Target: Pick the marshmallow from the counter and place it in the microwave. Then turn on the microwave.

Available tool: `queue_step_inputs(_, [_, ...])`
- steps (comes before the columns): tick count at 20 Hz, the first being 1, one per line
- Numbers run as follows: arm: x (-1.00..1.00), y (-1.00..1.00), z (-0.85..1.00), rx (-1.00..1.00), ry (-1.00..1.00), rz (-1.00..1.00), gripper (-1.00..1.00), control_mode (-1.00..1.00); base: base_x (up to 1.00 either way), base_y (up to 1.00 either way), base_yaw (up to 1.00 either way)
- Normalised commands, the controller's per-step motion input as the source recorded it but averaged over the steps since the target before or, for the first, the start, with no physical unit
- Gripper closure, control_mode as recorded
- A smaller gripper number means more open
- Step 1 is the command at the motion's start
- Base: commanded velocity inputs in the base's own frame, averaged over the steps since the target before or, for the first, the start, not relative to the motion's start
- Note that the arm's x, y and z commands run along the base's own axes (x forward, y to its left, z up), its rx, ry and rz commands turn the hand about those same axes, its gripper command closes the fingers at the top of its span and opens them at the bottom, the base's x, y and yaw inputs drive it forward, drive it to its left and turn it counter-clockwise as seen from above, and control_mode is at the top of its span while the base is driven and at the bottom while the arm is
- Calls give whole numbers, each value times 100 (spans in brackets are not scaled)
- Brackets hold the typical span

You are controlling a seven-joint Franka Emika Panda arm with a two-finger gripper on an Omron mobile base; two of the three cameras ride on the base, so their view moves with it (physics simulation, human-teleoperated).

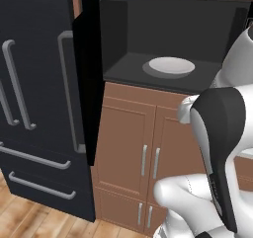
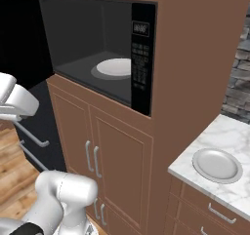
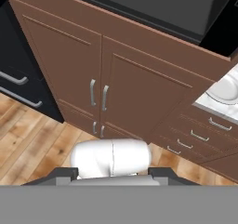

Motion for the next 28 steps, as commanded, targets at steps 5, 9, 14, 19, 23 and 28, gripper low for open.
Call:
queue_step_inputs(5, [0, 0, 0, 0, 0, 0, 100, 100, 0, 0, 0])
queue_step_inputs(9, [0, 0, 0, 0, 0, 0, 100, 100, 0, 0, 0])
queue_step_inputs(14, [7, -8, 14, 1, 0, 0, 100, -100, 0, -1, 0])
queue_step_inputs(19, [38, -20, 26, 2, -3, 0, 100, -100, 0, 0, 0])
queue_step_inputs(23, [37, -14, 3, 1, -12, 0, 100, -100, 0, 0, 0])
queue_step_inputs(28, [23, -12, 0, 0, -18, 0, 100, -100, 0, 0, 0])
